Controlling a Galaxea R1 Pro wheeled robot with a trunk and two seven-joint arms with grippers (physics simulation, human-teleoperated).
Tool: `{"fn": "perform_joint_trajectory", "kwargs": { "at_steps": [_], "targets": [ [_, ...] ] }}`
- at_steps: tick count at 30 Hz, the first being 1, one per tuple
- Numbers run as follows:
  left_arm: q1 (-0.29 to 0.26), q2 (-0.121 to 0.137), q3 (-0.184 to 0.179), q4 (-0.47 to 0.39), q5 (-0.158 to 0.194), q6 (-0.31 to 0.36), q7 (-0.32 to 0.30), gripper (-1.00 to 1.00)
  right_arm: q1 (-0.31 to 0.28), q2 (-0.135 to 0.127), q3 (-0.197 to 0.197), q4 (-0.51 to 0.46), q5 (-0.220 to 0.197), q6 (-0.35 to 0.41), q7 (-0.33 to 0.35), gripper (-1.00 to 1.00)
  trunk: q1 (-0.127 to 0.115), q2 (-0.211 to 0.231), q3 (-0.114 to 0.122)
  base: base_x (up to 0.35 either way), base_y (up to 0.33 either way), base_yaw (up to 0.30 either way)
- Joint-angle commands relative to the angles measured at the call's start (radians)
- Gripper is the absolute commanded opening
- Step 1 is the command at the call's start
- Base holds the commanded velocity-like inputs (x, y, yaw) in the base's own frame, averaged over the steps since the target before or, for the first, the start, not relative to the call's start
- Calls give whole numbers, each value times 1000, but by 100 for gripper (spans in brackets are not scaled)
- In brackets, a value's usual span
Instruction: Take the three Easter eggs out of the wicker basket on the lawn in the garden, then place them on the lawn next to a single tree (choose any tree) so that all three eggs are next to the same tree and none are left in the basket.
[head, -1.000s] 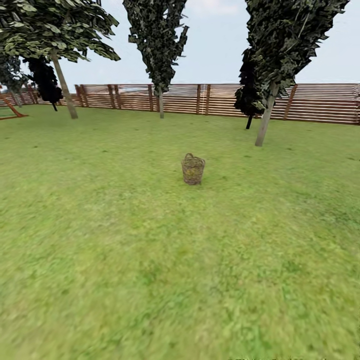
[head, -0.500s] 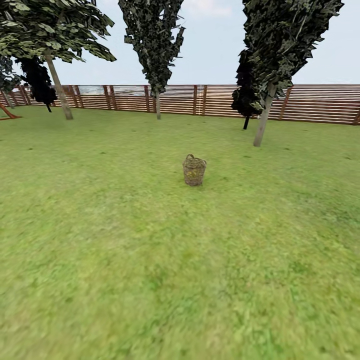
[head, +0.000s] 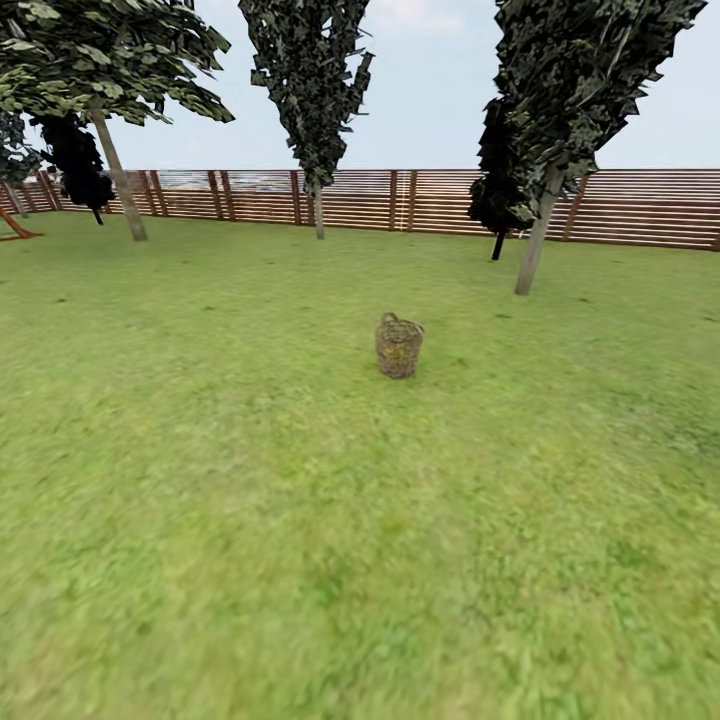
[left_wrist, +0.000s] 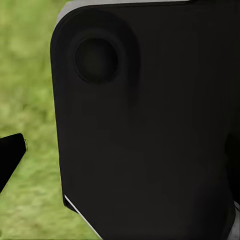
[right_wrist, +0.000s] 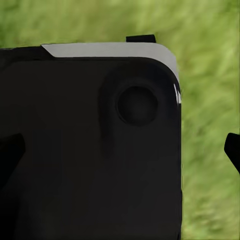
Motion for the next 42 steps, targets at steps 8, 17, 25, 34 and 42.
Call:
{"fn": "perform_joint_trajectory", "kwargs": {
  "at_steps": [8,17,25,34,42],
  "targets": [
    [0,0,1,0,1,0,-1,100,-1,-8,-9,2,1,-4,6,100,0,0,-1,280,156,0],
    [0,0,1,0,2,0,-1,100,-1,-7,-9,3,2,-4,6,100,0,0,-1,281,154,0],
    [0,0,1,0,2,0,-1,100,-1,-8,-11,4,-1,-4,6,100,0,0,-1,281,153,0],
    [0,0,1,0,2,0,-1,100,-1,-9,-10,7,-2,-4,6,100,0,0,-1,283,147,0],
    [0,0,1,0,2,-1,-1,100,-1,-14,-10,13,-6,-3,6,100,0,0,-1,292,135,0]
  ]
}}
